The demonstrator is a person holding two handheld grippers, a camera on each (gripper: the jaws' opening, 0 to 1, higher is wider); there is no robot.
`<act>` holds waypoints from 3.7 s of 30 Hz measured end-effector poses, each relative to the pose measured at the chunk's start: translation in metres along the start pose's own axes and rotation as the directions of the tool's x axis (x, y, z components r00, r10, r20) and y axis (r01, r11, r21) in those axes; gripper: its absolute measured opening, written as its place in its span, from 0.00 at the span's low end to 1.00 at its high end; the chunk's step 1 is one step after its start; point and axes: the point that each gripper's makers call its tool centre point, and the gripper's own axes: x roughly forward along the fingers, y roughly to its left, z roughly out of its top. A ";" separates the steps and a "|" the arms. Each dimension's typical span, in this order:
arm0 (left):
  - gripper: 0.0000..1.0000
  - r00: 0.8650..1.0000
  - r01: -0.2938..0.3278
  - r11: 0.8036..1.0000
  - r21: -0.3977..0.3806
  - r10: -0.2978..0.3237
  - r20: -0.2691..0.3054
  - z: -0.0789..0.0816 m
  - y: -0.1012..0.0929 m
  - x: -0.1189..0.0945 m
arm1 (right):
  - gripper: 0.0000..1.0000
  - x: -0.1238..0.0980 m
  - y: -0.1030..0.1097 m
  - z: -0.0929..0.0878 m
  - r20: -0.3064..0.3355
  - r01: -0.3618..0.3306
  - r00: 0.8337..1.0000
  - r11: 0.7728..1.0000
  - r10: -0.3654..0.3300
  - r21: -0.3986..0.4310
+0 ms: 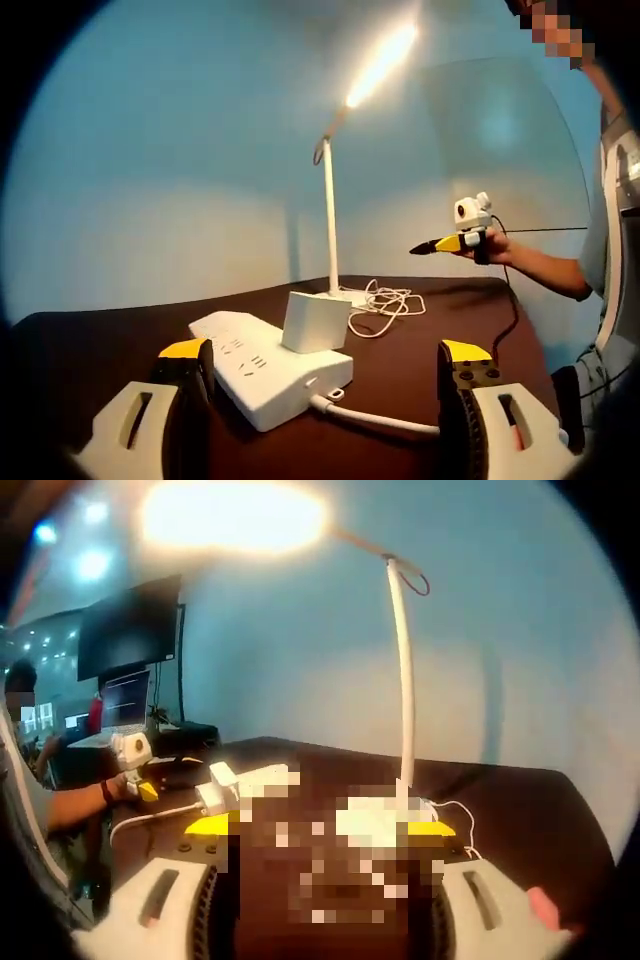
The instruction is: Insert the desk lamp plug into the socket, turn on the power strip switch, turn on the lamp switch, then turn off the lamp switch, turn off the power strip switch, and remove the plug from the socket.
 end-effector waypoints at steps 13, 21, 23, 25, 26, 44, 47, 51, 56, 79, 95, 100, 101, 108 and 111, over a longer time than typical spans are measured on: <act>0.87 1.000 -0.020 1.000 0.000 0.020 0.021 0.001 0.004 -0.003 | 0.59 0.016 -0.016 0.010 0.016 0.005 1.000 1.000 -0.005 0.017; 0.87 1.000 -0.017 1.000 0.016 0.017 0.004 -0.002 0.001 -0.002 | 0.56 0.029 -0.022 0.011 0.024 0.000 1.000 1.000 0.000 0.030; 0.87 1.000 -0.016 1.000 0.017 0.016 0.000 -0.003 0.001 -0.002 | 0.56 0.032 -0.022 0.011 0.021 -0.003 1.000 1.000 0.002 0.028; 0.87 1.000 -0.016 1.000 0.017 0.016 -0.002 -0.003 0.001 -0.002 | 0.55 0.036 -0.023 0.011 0.015 -0.005 1.000 1.000 0.005 0.021; 0.87 1.000 -0.013 1.000 0.014 0.013 0.000 -0.003 0.001 -0.002 | 0.55 0.037 -0.024 0.011 0.013 -0.007 1.000 1.000 0.006 0.019; 0.87 1.000 -0.001 1.000 -0.004 0.001 0.022 0.001 0.001 -0.004 | 0.40 0.069 -0.038 0.014 -0.013 -0.018 1.000 1.000 0.018 -0.023; 0.87 1.000 -0.004 1.000 -0.007 0.004 0.026 0.002 0.002 -0.004 | 0.35 0.073 -0.038 0.015 -0.004 -0.022 1.000 0.999 0.022 -0.025; 0.87 1.000 -0.004 1.000 -0.007 0.004 0.028 0.003 0.002 -0.004 | 0.33 0.082 -0.042 0.015 -0.010 -0.020 1.000 0.999 0.020 -0.037; 0.86 1.000 -0.004 1.000 -0.002 0.004 0.024 0.002 0.002 -0.004 | 0.28 0.090 -0.045 0.013 -0.020 -0.021 1.000 0.999 0.021 -0.046; 0.87 0.999 -0.011 1.000 0.008 0.011 0.037 0.005 0.005 -0.006 | 0.04 0.128 -0.059 -0.001 -0.049 -0.023 0.999 0.997 0.019 -0.071; 0.86 1.000 -0.013 1.000 0.014 0.013 0.028 0.003 0.003 -0.005 | 0.04 0.138 -0.072 -0.037 -0.090 0.000 0.996 1.000 -0.002 -0.030; 0.86 1.000 -0.016 1.000 0.019 0.016 0.019 0.001 0.004 -0.006 | 0.04 0.140 -0.073 -0.046 -0.104 -0.007 0.995 1.000 0.006 -0.015; 0.86 1.000 -0.016 1.000 0.020 0.016 0.019 0.001 0.003 -0.006 | 0.04 0.140 -0.073 -0.048 -0.110 -0.007 0.994 1.000 0.005 -0.018; 0.85 1.000 -0.021 1.000 0.023 0.020 0.012 0.000 0.005 -0.006 | 0.04 0.140 -0.070 -0.054 -0.129 -0.015 0.992 1.000 0.012 -0.018; 0.85 1.000 -0.023 0.999 0.023 0.022 0.012 0.000 0.006 -0.006 | 0.04 0.142 -0.072 -0.056 -0.138 -0.018 0.990 1.000 0.016 -0.015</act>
